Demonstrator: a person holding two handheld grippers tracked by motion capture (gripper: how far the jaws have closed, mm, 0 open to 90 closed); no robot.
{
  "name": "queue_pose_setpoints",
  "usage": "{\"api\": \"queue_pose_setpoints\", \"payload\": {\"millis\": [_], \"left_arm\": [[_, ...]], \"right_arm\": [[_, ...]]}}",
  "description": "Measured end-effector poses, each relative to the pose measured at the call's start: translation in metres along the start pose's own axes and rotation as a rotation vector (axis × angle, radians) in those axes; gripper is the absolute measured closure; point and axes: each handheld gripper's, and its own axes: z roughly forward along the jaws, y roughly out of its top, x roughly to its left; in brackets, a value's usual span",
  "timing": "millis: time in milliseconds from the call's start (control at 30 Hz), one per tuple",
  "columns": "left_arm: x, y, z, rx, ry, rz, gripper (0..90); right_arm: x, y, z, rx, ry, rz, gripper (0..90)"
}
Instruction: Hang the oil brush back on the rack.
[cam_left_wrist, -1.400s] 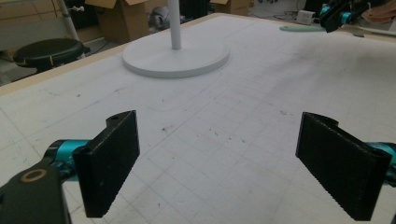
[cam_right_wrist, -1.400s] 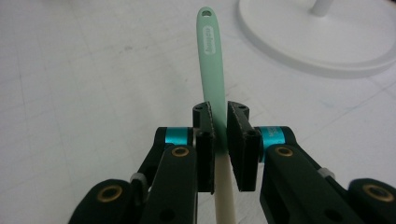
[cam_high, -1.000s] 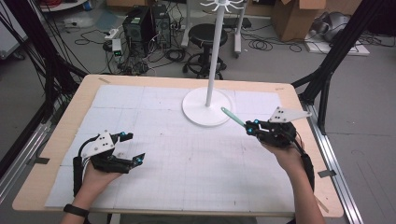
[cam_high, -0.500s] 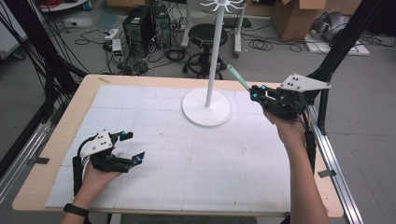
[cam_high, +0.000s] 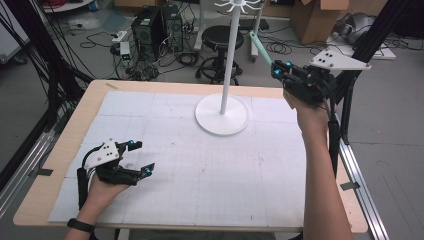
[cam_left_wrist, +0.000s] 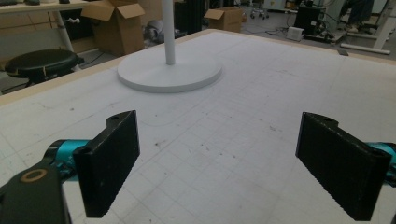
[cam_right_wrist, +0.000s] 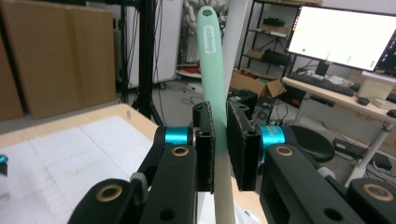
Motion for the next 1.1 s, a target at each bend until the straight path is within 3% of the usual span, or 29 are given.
{"api": "queue_pose_setpoints", "payload": {"millis": [400,1100], "left_arm": [[0.0,0.001,-0.002,-0.01,-0.002,0.0,14.1],[0.0,0.002,-0.003,-0.016,-0.003,0.001,14.1]], "right_arm": [[0.004,0.025,0.017,-0.035,-0.062,0.006,82.3],[0.008,0.027,0.036,-0.024,-0.106,0.005,82.2]]}}
